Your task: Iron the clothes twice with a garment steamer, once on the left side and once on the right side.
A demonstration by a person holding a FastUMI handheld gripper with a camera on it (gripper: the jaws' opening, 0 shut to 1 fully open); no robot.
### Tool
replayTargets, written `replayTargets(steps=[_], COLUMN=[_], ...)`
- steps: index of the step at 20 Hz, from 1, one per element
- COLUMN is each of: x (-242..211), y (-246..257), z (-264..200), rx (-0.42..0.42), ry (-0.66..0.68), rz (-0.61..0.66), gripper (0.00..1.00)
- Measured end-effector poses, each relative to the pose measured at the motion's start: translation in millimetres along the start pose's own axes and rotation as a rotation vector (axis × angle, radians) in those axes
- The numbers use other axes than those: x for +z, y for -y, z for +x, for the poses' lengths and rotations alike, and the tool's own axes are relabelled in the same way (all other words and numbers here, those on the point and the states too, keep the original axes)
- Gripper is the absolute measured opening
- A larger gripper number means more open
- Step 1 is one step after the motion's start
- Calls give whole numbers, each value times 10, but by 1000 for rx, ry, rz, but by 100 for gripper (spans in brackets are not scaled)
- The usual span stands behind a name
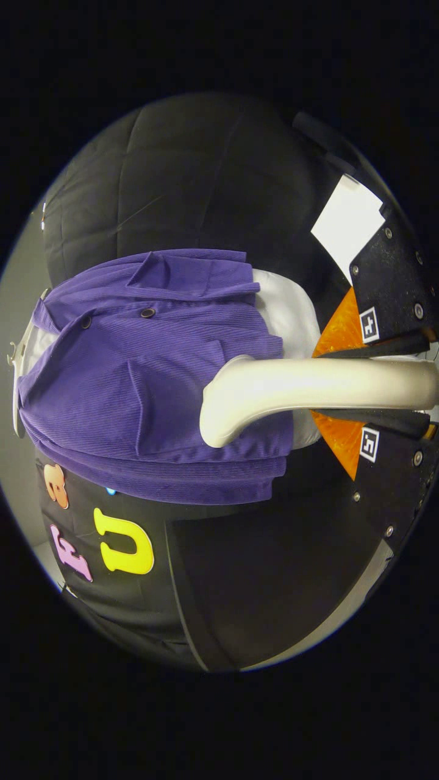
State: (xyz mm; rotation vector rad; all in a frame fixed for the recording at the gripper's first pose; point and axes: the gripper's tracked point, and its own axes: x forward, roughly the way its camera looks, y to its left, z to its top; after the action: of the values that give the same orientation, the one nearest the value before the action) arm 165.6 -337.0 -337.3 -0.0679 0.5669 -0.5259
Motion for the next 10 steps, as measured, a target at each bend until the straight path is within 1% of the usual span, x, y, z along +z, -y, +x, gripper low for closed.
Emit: replayTargets(steps=[5,7,10], x=[-250,-191,46], y=[37,89,205], z=[-32,-143,-383], rx=[2,-2,-10], ry=[-41,-25,31], rz=[1,-10,-2], gripper=[36,36,36])
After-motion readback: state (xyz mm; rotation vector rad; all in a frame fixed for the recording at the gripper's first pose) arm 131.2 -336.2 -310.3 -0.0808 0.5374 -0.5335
